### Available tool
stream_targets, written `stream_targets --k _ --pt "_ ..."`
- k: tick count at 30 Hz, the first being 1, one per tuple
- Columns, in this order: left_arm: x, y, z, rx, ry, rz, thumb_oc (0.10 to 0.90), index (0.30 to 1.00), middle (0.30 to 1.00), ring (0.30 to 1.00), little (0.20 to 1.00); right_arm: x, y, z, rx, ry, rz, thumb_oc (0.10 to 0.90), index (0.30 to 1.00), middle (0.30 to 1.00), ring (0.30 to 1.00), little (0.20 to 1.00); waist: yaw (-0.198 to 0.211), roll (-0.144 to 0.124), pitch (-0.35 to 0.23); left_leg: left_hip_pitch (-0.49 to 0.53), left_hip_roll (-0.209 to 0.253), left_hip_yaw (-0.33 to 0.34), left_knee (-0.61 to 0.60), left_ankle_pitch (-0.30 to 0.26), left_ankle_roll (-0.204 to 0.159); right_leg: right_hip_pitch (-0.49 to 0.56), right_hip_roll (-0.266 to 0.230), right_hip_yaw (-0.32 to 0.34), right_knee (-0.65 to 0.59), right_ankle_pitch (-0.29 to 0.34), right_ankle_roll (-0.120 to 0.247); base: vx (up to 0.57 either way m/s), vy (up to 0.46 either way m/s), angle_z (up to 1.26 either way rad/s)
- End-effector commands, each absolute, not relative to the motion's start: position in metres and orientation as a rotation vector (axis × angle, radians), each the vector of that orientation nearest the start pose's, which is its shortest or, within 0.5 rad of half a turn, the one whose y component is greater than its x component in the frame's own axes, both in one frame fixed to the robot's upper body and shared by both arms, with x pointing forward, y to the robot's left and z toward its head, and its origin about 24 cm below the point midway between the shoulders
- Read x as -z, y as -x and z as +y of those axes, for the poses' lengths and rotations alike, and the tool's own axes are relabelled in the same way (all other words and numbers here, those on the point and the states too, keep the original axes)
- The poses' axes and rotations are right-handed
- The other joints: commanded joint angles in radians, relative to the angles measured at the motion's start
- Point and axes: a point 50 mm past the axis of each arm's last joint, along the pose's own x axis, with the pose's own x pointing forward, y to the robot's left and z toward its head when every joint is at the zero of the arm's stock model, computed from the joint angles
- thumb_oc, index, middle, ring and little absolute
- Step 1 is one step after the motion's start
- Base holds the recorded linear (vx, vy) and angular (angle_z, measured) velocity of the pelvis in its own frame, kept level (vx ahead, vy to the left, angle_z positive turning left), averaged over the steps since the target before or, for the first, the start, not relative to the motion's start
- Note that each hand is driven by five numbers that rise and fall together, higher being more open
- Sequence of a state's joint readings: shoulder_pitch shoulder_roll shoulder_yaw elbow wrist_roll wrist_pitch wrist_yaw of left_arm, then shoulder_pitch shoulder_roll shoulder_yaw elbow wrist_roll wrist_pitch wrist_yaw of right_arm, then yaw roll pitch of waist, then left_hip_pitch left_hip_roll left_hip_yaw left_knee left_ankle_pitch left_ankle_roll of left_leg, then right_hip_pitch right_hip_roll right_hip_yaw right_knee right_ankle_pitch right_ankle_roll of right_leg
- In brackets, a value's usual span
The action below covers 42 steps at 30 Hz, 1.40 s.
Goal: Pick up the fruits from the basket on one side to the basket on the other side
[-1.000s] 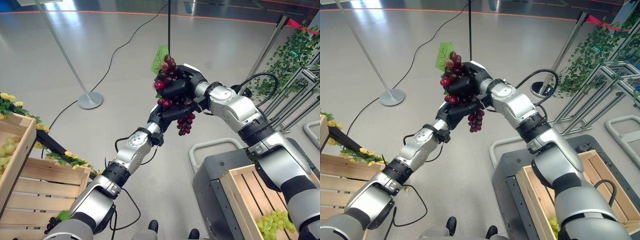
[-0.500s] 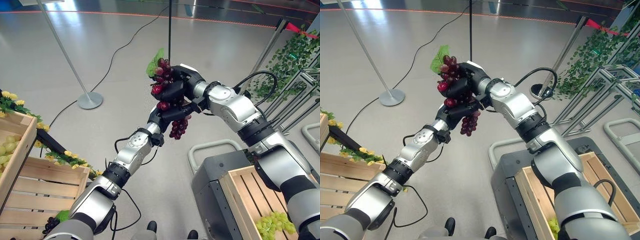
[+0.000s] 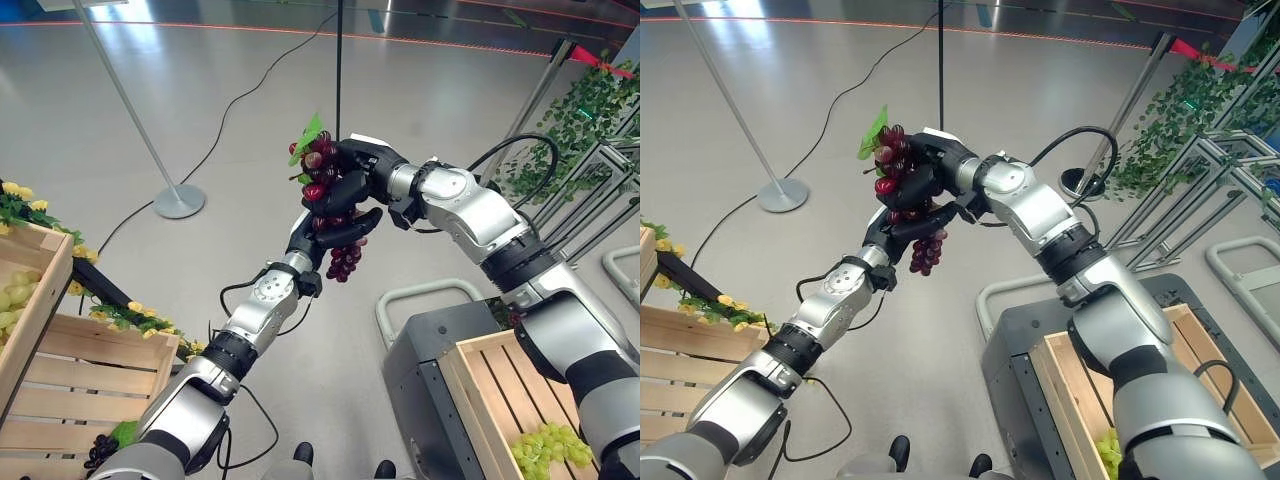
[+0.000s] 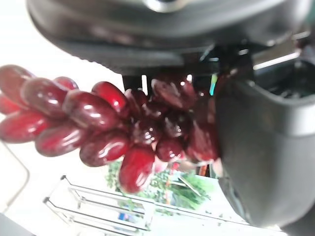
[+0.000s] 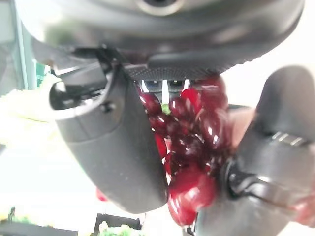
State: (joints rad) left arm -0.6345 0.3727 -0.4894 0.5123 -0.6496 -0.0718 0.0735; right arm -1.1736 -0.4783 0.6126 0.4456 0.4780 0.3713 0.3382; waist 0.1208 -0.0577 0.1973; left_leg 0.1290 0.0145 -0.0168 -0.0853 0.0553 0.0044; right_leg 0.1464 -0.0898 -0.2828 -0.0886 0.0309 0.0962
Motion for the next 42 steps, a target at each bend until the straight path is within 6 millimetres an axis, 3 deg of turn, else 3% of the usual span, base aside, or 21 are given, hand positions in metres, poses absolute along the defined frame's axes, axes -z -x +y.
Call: stream_targets --k 1,16,23,30,34,37,42 --pt "-0.14 -0.366 0.165 0.119 0.096 -0.249 0.4 0.3 0.3 0.3 0.3 -0.239 -0.379 -0.099 -0.722 0.655 -0.058 0.8 0.9 0.9 0.9 0.9 -0.019 -0.025 -0.173 -0.017 -0.017 0.015 -0.002 -0.015 -0.036 0.014 -0.016 0.024 0.018 0.011 -0.019 0.0 0.0 0.0" --pt "-0.13 -0.359 0.201 0.051 0.062 -0.248 0.4 0.3 0.3 0.3 0.3 -0.239 -0.36 -0.122 -0.857 0.59 -0.116 0.8 0.9 0.9 0.9 0.9 -0.044 -0.026 -0.162 -0.01 -0.019 0.041 -0.002 -0.022 -0.028 0.003 -0.035 0.035 0.041 0.01 0.001 0.0 0.012 -0.02" --pt "-0.125 -0.356 0.206 0.064 0.066 -0.255 0.4 0.3 0.3 0.3 0.3 -0.243 -0.349 -0.122 -0.956 0.377 -0.204 0.8 0.9 0.9 0.9 0.9 -0.047 -0.026 -0.161 -0.007 -0.021 0.053 -0.002 -0.028 -0.023 -0.005 -0.049 0.038 0.051 0.014 0.015 0.0 0.021 -0.05" --pt "-0.123 -0.355 0.208 0.074 0.064 -0.26 0.4 0.3 0.3 0.3 0.3 -0.239 -0.356 -0.139 -0.84 0.286 -0.206 0.8 0.9 0.9 0.9 0.9 -0.045 -0.022 -0.158 -0.003 -0.027 0.055 -0.002 -0.033 -0.016 -0.015 -0.062 0.041 0.069 0.016 0.028 0.01 0.033 -0.01" --pt "-0.116 -0.349 0.198 0.11 0.085 -0.255 0.4 0.3 0.3 0.3 0.3 -0.227 -0.358 -0.147 -0.745 0.183 -0.21 0.8 0.9 0.9 0.9 0.9 -0.036 -0.012 -0.136 -0.02 -0.041 0.029 0.013 -0.023 0.013 -0.079 -0.077 0.057 0.267 0.017 0.044 0.01 0.041 -0.06" --pt "-0.107 -0.341 0.181 0.163 0.095 -0.245 0.4 0.3 0.3 0.3 0.3 -0.205 -0.352 -0.156 -0.644 0.11 -0.233 0.8 0.9 0.9 0.9 0.9 -0.053 0.002 -0.094 -0.038 -0.045 -0.032 0.032 -0.012 0.028 -0.198 -0.062 0.151 0.473 0.076 0.043 0.05 -0.041 0.0" --pt "-0.088 -0.336 0.161 0.23 0.137 -0.192 0.4 0.3 0.3 0.3 0.3 -0.168 -0.341 -0.17 -0.477 0.029 -0.229 0.8 0.9 0.9 0.9 0.9 -0.123 -0.01 -0.073 -0.035 -0.059 -0.162 0.056 -0.055 0.04 -0.218 0.001 0.372 0.207 0.065 0.021 0.19 -0.237 0.86"
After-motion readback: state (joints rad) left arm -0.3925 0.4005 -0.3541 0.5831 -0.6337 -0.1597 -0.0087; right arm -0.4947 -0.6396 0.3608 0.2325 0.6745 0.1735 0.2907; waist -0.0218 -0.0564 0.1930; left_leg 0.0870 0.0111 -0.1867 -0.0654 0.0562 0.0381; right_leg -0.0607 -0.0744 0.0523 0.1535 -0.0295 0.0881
